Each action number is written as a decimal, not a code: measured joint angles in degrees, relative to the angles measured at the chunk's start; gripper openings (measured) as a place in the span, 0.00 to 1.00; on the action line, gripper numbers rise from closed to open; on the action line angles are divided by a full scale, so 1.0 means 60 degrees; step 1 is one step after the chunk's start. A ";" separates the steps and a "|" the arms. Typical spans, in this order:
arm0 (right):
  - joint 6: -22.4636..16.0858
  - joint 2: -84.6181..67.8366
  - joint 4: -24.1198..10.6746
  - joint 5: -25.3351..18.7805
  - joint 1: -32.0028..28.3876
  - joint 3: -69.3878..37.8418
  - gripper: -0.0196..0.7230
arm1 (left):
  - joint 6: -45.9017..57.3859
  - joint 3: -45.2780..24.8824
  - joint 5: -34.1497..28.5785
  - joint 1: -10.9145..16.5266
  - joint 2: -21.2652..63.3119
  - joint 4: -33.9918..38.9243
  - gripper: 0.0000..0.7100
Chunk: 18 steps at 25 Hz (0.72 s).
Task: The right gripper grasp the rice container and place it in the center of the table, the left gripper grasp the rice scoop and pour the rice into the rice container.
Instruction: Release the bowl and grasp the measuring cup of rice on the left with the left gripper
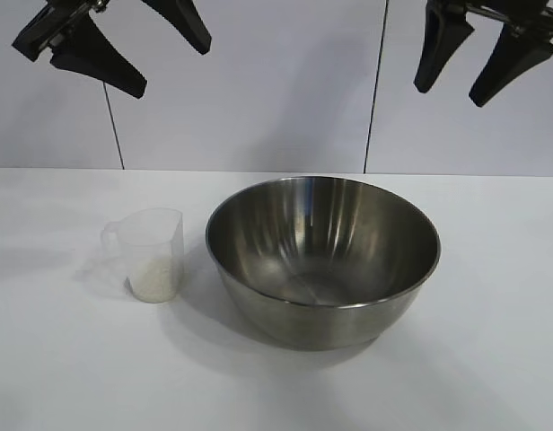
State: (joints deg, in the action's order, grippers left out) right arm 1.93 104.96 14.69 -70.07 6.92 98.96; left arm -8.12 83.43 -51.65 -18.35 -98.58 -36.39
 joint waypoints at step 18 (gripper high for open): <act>-0.0060 -0.1184 0.0228 -0.0151 -0.1022 -0.0115 0.58 | 0.0000 0.0000 0.0336 0.0000 0.0000 0.0008 0.77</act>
State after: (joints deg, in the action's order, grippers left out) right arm 1.57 97.86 16.06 -70.98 0.78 98.27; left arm -8.12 83.43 -49.64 -18.35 -98.58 -36.34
